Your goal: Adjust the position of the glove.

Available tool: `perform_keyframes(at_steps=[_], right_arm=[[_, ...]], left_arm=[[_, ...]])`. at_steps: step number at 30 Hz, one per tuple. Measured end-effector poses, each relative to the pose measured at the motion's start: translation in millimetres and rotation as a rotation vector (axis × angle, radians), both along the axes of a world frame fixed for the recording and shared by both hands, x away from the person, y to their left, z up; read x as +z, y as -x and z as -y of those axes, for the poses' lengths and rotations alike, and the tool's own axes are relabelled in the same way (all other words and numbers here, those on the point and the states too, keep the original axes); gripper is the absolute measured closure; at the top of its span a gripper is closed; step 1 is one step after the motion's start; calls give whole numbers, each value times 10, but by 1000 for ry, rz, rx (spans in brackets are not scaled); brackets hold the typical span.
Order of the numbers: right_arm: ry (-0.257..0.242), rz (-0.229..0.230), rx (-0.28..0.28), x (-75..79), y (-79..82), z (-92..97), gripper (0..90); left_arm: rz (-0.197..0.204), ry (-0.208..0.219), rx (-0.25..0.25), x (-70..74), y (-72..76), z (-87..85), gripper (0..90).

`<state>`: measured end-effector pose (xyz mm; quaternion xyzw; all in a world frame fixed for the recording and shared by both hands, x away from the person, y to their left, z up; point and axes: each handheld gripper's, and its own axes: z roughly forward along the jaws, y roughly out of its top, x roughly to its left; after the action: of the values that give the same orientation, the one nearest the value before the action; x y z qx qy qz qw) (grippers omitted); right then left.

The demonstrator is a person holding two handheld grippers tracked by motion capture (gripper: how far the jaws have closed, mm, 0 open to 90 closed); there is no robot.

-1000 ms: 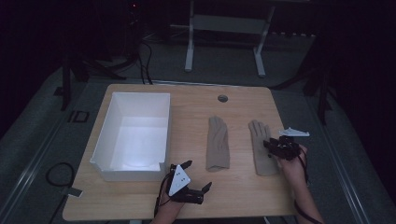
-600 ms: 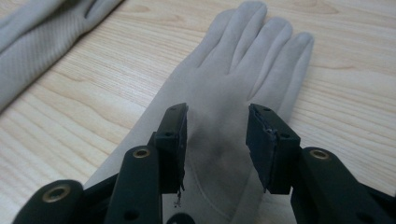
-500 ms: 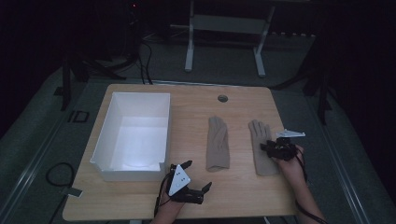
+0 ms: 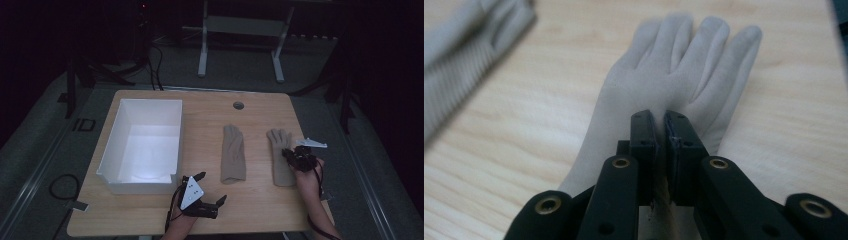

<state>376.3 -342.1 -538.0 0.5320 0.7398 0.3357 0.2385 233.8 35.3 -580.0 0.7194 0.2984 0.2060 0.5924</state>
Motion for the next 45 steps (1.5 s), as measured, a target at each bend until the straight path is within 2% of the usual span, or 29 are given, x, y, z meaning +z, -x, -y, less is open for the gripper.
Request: perform_keyframes(at_steps=[1,4,6,8,14,17,20,23,26,27,29,31,32,36,38,43,45], right_arm=[[0,0,0,0,0,0,836],[-33,43,-27,241,45,-62,836],[-12,58,-17,329,52,-109,836],[-19,63,-19,374,58,-129,836],[-64,107,-34,662,79,-288,836],[-82,122,-19,765,64,-415,836],[-76,134,1,829,46,-578,836],[-100,140,10,892,26,-750,836],[-106,145,6,916,22,-842,836],[-99,140,8,924,9,-970,836],[-104,130,13,913,-8,-1088,836],[-108,128,16,906,-11,-1124,836],[-107,120,23,880,-17,-1229,836],[-122,101,34,817,-26,-1379,836],[-102,103,37,783,-30,-1445,836],[-115,72,48,649,-49,-1574,836],[-99,66,48,582,-57,-1626,835]], left_arm=[[0,0,0,0,0,0,3],[1,1,0,0,0,0,3],[2,3,0,-1,1,3,3],[2,1,-1,-1,2,2,3],[3,-1,-1,0,1,3,3],[2,-1,0,0,1,3,3],[3,-1,-1,0,2,3,3],[3,-2,-2,0,2,3,3],[4,-3,-3,0,2,2,3],[5,-3,-3,0,3,3,3],[5,-3,-5,0,3,3,3],[4,-3,-6,0,3,2,3],[6,-2,-7,0,5,6,3],[2,1,-6,0,2,1,3],[4,0,-8,0,4,3,3],[4,-4,-10,1,3,1,3],[4,-5,-10,1,4,0,3]])
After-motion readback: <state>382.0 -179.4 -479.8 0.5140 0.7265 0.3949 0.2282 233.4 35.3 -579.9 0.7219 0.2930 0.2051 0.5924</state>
